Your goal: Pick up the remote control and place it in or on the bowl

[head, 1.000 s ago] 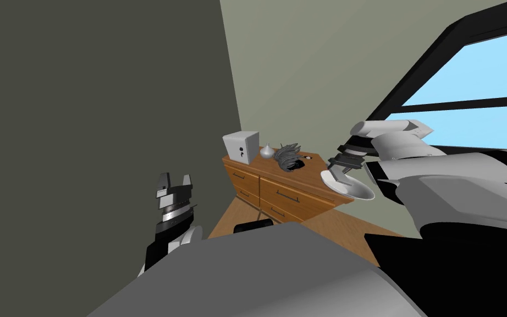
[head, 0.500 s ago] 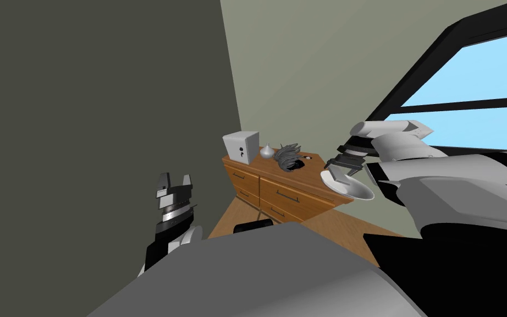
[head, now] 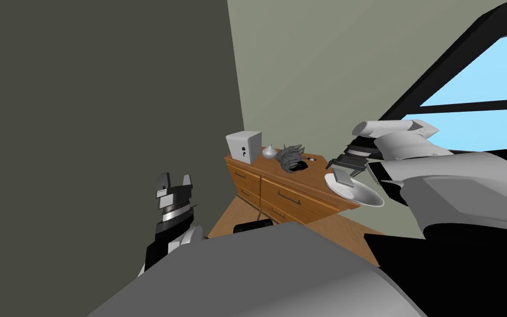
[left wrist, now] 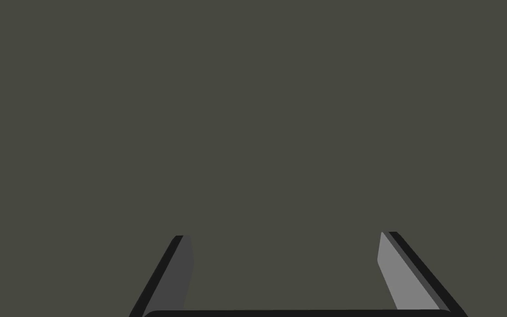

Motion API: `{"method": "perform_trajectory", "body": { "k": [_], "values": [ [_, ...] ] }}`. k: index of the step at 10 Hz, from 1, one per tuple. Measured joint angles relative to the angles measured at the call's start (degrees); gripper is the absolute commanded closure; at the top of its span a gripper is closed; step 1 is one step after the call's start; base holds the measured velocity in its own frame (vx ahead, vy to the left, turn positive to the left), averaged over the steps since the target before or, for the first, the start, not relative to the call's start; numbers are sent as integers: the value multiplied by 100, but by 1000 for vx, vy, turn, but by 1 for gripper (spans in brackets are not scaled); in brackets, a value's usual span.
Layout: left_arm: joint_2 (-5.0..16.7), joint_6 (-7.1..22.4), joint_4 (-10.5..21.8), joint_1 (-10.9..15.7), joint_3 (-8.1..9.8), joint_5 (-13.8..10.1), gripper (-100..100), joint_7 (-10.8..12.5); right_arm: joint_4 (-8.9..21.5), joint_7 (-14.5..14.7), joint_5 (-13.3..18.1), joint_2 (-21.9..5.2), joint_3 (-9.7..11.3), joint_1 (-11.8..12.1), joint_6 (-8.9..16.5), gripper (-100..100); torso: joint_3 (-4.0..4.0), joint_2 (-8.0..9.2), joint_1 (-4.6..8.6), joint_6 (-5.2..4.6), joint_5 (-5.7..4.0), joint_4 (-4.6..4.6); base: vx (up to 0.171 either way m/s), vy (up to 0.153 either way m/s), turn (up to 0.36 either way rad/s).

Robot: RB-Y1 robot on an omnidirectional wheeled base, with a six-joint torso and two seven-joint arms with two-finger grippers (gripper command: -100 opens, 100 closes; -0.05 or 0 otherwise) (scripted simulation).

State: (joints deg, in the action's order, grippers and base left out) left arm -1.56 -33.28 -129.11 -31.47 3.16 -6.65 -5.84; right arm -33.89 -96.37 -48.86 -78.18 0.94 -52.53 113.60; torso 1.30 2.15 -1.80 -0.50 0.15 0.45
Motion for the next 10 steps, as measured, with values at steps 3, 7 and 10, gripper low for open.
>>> {"method": "perform_trajectory", "body": {
  "k": [3, 7, 10],
  "values": [
    [0, 0, 0, 0, 0, 0, 0, 0, 96, -218, -288, -158, 299, -9, 59, -100, 1, 2, 1, 2, -3, 0, -25, -83, 180],
    [0, 0, 0, 0, 0, 0, 0, 0, 318, -440, -628, -367, 730, -103, 104, -100, -3, -6, 1, 2, -2, -1, -17, -70, 135],
    [-1, 0, 0, -1, 0, 0, 0, 0, 326, -449, -634, -371, 743, -108, 105, 0, -5, -9, -24, -2, 3, -1, 0, -2, -3]
  ]
}}
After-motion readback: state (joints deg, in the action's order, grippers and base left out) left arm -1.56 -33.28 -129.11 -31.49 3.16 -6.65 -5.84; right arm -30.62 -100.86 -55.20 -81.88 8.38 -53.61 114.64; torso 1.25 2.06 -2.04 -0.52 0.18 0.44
